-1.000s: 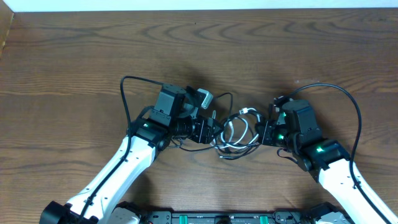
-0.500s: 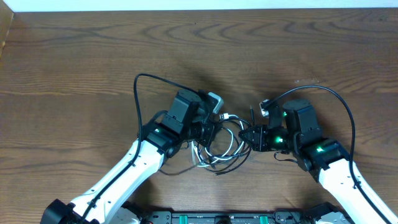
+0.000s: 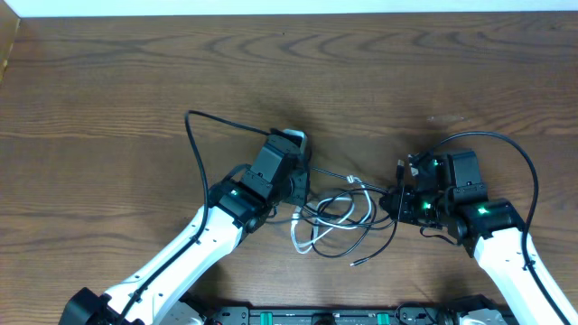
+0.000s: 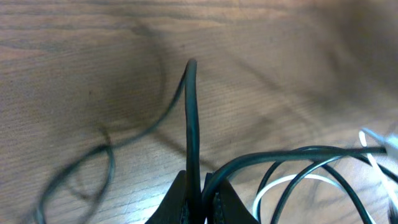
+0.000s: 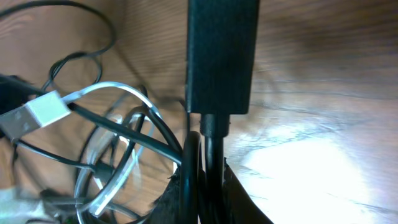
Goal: Untangle cables
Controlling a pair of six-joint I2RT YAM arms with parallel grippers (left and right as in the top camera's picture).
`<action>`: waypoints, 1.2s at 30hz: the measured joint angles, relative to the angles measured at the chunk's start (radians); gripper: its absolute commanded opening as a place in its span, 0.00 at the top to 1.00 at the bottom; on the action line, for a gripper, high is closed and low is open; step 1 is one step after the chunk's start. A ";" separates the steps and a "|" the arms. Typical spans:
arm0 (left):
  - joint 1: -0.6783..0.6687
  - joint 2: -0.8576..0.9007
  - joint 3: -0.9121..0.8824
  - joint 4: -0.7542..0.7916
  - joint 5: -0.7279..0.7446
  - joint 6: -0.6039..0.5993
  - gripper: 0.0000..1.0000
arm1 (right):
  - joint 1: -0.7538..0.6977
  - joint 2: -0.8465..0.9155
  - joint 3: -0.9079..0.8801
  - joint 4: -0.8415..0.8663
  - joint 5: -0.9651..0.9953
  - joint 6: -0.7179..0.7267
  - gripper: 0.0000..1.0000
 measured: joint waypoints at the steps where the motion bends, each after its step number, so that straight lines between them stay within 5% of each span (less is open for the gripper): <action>1: 0.000 0.000 0.000 0.006 -0.002 -0.024 0.92 | 0.000 0.000 0.000 -0.002 0.010 -0.002 0.99; 15: 0.119 0.002 0.000 0.021 -0.111 -0.248 0.92 | -0.012 0.000 0.001 -0.153 0.426 0.127 0.97; 26: 0.246 0.002 0.000 -0.065 -0.123 -0.299 0.92 | -0.012 0.000 0.001 -0.003 0.514 0.147 0.91; 31: 0.270 0.002 0.000 -0.093 -0.112 -0.272 0.92 | -0.015 0.000 0.001 0.108 0.481 0.154 0.78; 36: 0.287 0.002 0.000 -0.093 -0.025 -0.179 0.92 | -0.030 0.000 0.001 0.132 0.369 0.085 0.53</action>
